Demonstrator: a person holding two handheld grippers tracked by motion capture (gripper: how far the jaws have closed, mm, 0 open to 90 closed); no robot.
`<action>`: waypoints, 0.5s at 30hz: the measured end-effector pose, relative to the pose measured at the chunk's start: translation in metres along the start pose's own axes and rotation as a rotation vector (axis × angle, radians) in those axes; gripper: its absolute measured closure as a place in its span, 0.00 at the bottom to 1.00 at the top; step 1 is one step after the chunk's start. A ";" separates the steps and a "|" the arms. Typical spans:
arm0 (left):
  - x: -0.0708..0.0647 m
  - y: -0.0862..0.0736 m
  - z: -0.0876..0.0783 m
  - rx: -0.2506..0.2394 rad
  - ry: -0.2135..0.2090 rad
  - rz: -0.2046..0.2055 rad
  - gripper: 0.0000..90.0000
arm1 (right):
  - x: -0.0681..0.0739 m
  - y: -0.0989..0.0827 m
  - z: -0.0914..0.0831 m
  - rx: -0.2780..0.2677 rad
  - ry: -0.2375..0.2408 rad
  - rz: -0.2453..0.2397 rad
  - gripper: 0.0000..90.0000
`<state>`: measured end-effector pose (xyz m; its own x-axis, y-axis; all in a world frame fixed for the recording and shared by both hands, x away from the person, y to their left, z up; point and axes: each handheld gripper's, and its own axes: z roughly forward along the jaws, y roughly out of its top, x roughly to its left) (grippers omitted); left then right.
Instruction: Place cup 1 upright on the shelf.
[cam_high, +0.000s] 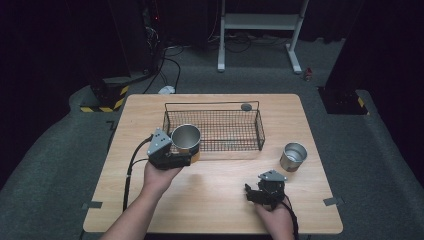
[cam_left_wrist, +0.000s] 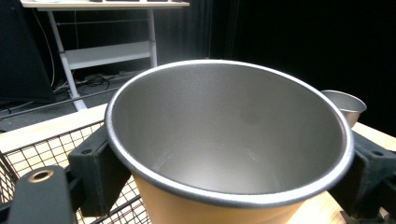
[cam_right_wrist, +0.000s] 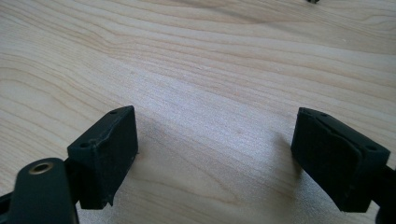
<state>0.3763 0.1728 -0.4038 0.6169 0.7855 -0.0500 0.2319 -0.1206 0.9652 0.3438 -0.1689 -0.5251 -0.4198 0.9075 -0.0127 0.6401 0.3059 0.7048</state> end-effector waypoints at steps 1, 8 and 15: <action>0.000 0.001 0.000 -0.001 -0.001 -0.004 0.15 | 0.000 0.000 0.000 -0.002 0.000 0.000 0.16; 0.003 0.003 0.003 -0.005 -0.002 -0.022 0.15 | 0.000 0.000 0.000 -0.001 0.001 -0.001 0.16; 0.005 0.008 0.004 -0.004 0.004 -0.018 0.15 | 0.000 0.000 0.000 -0.001 0.001 -0.001 0.16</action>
<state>0.3841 0.1730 -0.3977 0.6098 0.7898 -0.0663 0.2395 -0.1039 0.9653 0.3436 -0.1688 -0.5252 -0.4210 0.9070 -0.0127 0.6390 0.3065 0.7055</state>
